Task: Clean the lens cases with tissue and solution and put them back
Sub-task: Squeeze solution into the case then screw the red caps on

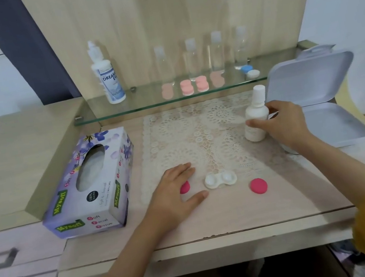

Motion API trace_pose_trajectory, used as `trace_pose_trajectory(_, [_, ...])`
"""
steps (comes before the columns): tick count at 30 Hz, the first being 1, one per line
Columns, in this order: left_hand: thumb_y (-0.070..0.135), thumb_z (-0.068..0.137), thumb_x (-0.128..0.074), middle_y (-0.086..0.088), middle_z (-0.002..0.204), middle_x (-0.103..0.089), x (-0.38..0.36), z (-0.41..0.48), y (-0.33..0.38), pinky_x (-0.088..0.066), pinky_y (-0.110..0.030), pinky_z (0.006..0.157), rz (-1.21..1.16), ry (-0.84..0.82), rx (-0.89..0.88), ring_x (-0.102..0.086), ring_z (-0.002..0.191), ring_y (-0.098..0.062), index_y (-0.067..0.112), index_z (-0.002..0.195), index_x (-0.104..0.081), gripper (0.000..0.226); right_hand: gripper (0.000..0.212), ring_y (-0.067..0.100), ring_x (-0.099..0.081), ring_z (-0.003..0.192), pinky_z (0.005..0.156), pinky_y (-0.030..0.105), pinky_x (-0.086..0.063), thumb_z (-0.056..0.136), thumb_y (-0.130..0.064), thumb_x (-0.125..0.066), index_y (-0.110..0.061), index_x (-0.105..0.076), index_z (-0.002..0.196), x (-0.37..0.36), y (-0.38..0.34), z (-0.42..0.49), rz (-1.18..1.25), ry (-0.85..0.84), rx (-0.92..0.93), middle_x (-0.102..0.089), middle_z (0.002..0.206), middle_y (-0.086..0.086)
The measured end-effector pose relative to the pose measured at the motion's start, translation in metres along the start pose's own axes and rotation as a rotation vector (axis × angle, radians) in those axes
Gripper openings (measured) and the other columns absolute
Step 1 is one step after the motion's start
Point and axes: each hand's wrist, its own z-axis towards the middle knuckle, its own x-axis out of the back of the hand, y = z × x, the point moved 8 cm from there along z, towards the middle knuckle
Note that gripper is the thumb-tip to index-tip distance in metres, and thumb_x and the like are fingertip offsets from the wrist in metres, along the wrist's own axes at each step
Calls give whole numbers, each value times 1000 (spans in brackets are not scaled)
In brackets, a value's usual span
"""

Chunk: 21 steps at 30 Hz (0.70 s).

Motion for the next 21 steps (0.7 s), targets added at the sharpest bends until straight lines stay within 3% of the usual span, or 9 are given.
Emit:
trace_pose_trajectory(2, [59, 73, -58, 22, 135, -34, 1, 0, 0, -6, 2, 99, -5, 2, 5, -22, 126, 7, 23, 133, -45, 71, 38, 16, -54, 80, 69, 27, -37, 70, -30, -77, -11, -65, 100, -1, -4, -5, 23, -19, 15, -63, 93, 3])
trace_pose_trajectory(6, [72, 64, -45, 26, 130, -32, -1, 0, -2, -17, -12, 107, -33, -8, 20, -26, 126, 4, 24, 131, -48, 83, 37, 15, -55, 75, 68, 27, -40, 68, -29, -79, -11, -66, 98, -6, -19, -22, 25, -82, 106, -62, 83, 0])
trace_pose_trajectory(8, [70, 65, -50, 26, 129, -34, 0, 0, -3, -18, -12, 106, -59, -1, 34, -28, 125, 5, 24, 130, -49, 80, 34, 12, -54, 72, 66, 21, -41, 67, -28, -79, -12, -67, 95, -8, -23, -30, 36, -109, 132, -62, 79, -3])
trace_pose_trajectory(10, [56, 71, -67, 23, 125, -41, 4, 2, -4, -22, -11, 104, -131, 24, 76, -33, 121, 4, 22, 127, -53, 67, 32, 4, -51, 68, 59, 8, -37, 66, -27, -80, -15, -66, 92, -10, -25, -38, 39, -139, 157, -59, 74, -10])
trace_pose_trajectory(13, [40, 76, -67, 17, 117, -49, 12, 7, -5, -28, -17, 102, -251, 69, 141, -42, 115, 0, 19, 121, -58, 51, 29, -1, -50, 68, 59, 3, -35, 66, -27, -80, -20, -64, 89, -12, -26, -48, 44, -182, 189, -55, 72, -17])
trace_pose_trajectory(17, [27, 83, -64, 13, 112, -57, 30, 22, 19, -38, -24, 99, -349, 175, 93, -53, 108, -6, 19, 113, -63, 31, 31, -4, -53, 75, 64, 7, -37, 66, -25, -80, -21, -63, 92, -19, -23, -55, 92, -219, 199, -56, 78, -22])
trace_pose_trajectory(21, [9, 89, -57, 13, 117, -55, 48, 50, 75, -42, -21, 95, -374, 182, -153, -54, 103, -3, 22, 119, -58, 33, 36, 5, -61, 87, 78, 20, -48, 65, -18, -80, -22, -62, 95, -24, -16, -58, 247, -250, 163, -63, 88, -14])
